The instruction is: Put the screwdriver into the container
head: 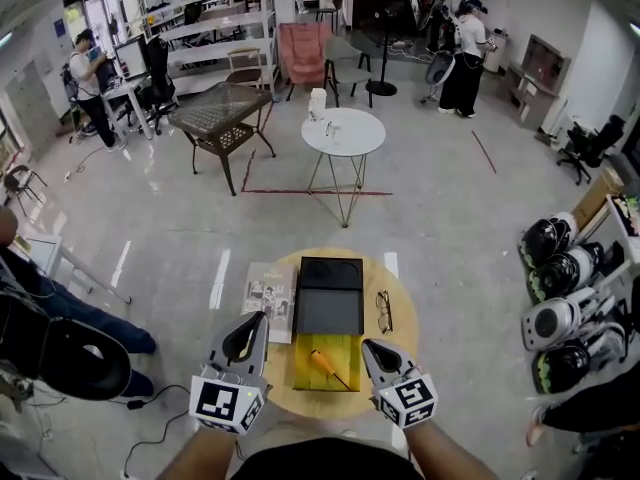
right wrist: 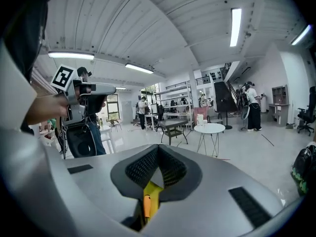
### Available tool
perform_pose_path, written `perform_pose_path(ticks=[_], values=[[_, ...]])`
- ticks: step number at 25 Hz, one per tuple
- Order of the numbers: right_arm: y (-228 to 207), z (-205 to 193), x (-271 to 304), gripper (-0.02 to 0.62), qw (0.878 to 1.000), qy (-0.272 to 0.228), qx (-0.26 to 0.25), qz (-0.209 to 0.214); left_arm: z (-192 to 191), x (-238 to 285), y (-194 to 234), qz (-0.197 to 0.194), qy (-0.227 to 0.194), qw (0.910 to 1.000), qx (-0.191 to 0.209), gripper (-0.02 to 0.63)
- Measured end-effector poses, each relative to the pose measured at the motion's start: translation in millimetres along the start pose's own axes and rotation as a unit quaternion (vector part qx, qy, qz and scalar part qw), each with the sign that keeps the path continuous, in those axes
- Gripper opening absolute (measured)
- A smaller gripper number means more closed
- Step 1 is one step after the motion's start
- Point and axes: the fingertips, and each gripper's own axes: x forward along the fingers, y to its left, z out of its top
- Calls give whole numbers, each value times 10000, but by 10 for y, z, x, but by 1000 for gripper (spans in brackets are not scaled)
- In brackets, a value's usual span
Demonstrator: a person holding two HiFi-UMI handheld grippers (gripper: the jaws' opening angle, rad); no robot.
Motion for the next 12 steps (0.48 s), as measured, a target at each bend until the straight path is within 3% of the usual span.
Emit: perform_pose_path(ticks=[3, 6, 12], values=[[24, 104, -99, 14, 9999, -72, -58, 64, 17, -58, 2, 136, -5, 9999, -11, 17], [27, 223, -209, 14, 9998, -189, -52, 58, -18, -77, -83, 68, 152, 9997, 184, 17], [87, 466, -440, 14, 9988, -474, -110, 90, 48, -195, -262, -43, 80, 9998, 202, 17]])
